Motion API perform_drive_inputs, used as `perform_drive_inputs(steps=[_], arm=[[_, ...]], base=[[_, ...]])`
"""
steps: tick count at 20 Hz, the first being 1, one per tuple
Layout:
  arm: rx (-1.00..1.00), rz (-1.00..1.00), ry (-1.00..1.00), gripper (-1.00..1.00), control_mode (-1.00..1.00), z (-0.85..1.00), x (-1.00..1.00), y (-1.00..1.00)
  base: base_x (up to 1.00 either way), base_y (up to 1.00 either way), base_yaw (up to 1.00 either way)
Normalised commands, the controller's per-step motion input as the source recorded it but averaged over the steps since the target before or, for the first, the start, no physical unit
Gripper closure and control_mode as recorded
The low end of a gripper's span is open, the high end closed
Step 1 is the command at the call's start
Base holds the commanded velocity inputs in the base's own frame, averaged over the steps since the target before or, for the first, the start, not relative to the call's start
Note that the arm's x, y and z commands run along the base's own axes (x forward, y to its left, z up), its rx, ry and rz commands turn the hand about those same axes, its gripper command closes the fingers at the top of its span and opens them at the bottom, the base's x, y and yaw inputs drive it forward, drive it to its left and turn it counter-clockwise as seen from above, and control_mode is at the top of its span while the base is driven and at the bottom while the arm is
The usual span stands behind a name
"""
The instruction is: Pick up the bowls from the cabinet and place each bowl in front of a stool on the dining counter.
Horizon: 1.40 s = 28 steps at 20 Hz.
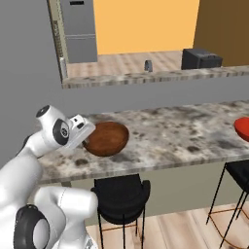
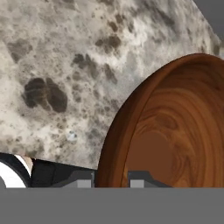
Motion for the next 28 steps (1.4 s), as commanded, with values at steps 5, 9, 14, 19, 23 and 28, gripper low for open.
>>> perform_drive_inputs(steps=[5,9,14,19,23,28], arm=[[-0.1,0.0,0.08,1.0,-1.0,-0.13,0.05,0.03],[0.04,0.0,0.14,1.0,-1.0,0.0,0.0,0.0],[0.2,0.0,-0.02,1.0,-1.0,0.0,0.0,0.0],[0.17,0.0,-0.11,1.0,-1.0,-0.1,0.04,0.0],[0.05,0.0,-0.14,1.0,-1.0,-0.44,0.13,0.0],[0.0,0.0,-0.04,1.0,-1.0,-0.31,0.13,0.0]], base=[[0.0,0.0,0.0],[0.0,0.0,0.0],[0.0,0.0,0.0],[0.0,0.0,0.0],[0.0,0.0,0.0],[0.0,0.0,0.0]])
